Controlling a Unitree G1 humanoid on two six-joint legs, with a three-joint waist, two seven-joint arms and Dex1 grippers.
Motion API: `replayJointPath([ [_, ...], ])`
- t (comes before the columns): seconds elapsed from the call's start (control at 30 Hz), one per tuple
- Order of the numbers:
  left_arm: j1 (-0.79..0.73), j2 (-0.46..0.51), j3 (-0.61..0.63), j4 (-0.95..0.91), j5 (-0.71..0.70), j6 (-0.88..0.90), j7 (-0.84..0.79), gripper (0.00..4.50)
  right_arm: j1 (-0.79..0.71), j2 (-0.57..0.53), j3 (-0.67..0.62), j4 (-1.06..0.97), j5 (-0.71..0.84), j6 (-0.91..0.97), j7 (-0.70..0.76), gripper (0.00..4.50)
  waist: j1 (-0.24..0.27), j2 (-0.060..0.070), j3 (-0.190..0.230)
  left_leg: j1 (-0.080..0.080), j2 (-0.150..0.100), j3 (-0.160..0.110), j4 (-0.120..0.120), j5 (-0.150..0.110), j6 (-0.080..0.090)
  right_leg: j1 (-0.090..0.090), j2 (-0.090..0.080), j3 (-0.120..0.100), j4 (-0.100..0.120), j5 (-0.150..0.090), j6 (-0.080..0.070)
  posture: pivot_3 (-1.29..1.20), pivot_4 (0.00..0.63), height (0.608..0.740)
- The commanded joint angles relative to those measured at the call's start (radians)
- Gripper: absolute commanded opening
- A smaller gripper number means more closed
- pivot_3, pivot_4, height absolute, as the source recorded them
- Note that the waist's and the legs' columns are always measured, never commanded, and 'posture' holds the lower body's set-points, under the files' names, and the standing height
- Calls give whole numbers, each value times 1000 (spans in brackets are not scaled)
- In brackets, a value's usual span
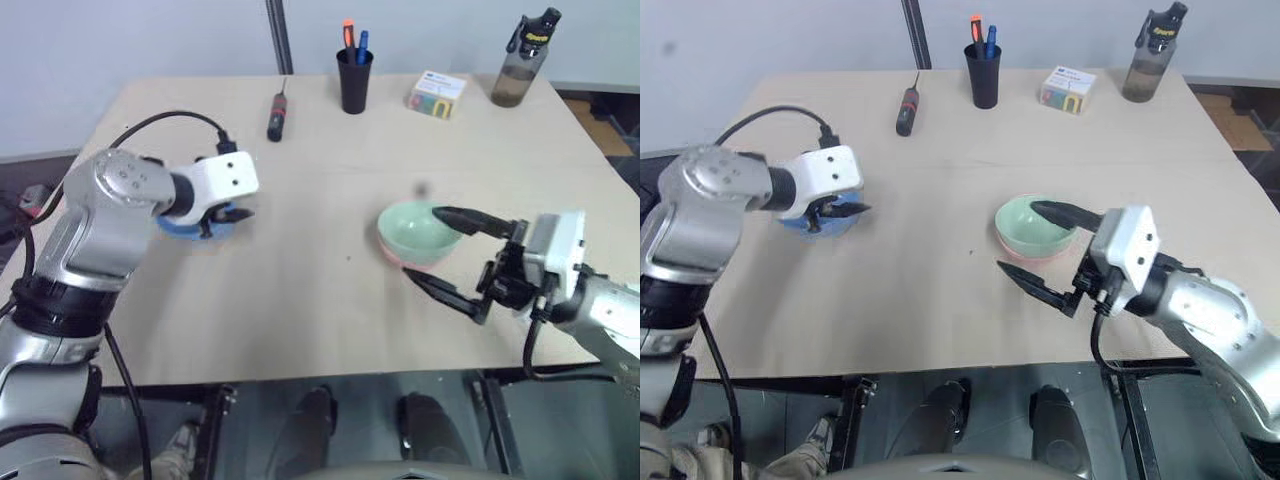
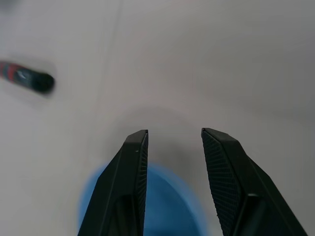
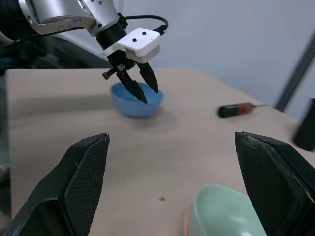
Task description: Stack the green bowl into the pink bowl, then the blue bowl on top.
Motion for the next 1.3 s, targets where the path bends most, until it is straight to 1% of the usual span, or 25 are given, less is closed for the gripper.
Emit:
replayJointPath([
  [0.03,59,87,13,-101,80,148,39,1818,-67,30,44,46,-25,-4,80,4260,-3,0,0,0,0,0,0,0,0,-1,0,0,0,0,0,0,150,740],
  [0.1,91,105,4,-109,112,201,75,1818,-101,55,69,73,-44,-6,106,4260,-12,0,0,0,1,1,-1,0,0,-2,1,1,1,0,0,0,150,740],
  [0.17,103,107,-7,-85,146,207,127,1818,-131,83,87,96,-63,-7,121,4260,-14,0,0,1,2,1,-1,0,0,-2,2,1,2,0,0,0,150,740],
  [0.37,73,43,-51,-11,178,170,211,1818,-194,136,111,154,-111,3,150,4260,-13,0,0,1,2,1,-1,0,0,-3,3,1,2,1,-1,0,150,740],
  [0.6,77,8,-86,12,173,141,214,1818,-186,145,91,152,-140,22,154,4260,-15,0,0,-1,2,2,-1,0,0,-5,3,2,2,1,-1,0,150,740],
  [0.7,81,0,-98,12,182,130,218,1086,-176,142,80,141,-143,30,149,4260,-15,0,0,-1,2,2,-1,0,0,-5,3,2,2,1,-1,0,150,740],
  [0.73,73,-9,-97,11,174,139,213,666,-173,141,76,138,-144,33,148,4260,-15,0,0,-1,2,2,-1,0,0,-5,3,2,2,1,-1,0,150,740],
  [0.8,52,-19,-94,10,164,150,205,57,-169,140,70,135,-146,38,144,4260,-15,0,0,-1,2,2,-1,0,0,-5,3,2,2,1,-1,0,150,740],
  [0.93,10,-8,-59,-14,137,133,181,57,-161,139,61,126,-146,47,142,4260,-15,0,0,-1,2,1,-1,0,0,-5,3,2,2,1,-1,0,150,740],
  [1.0,-4,5,-47,-29,135,143,176,574,-155,138,58,124,-148,48,143,4260,-16,0,0,-1,2,2,-1,0,0,-5,3,2,2,1,-1,0,150,740],
  [1.03,-6,11,-38,-42,124,159,161,716,-153,138,57,124,-150,48,144,4260,-16,0,0,-1,2,2,-1,0,0,-5,3,2,2,1,-1,0,150,740],
  [1.07,-10,13,-31,-51,116,173,152,976,-152,139,57,124,-151,48,144,4260,-18,0,0,-1,2,2,-1,0,0,-5,3,2,2,1,-1,0,150,740],
  [1.13,-14,17,-25,-62,110,191,147,1801,-155,144,60,129,-155,47,145,4260,-19,0,0,-1,3,2,-1,0,0,-5,3,2,2,1,-1,0,150,740],
  [1.17,-10,22,-27,-75,104,207,138,2333,-157,147,62,132,-156,46,146,4260,-19,0,0,-1,3,2,-1,0,0,-5,3,2,2,1,-1,0,150,740],
  [1.2,-4,28,-31,-91,98,225,127,2534,-158,149,63,134,-158,44,147,4260,-18,0,0,-1,3,2,-1,0,0,-5,3,2,2,1,-1,0,150,740],
  [1.3,29,40,-46,-144,80,285,105,2534,-163,156,67,142,-164,42,152,4260,-19,0,0,-1,3,2,-1,0,0,-5,3,2,2,1,-1,0,150,740],
])
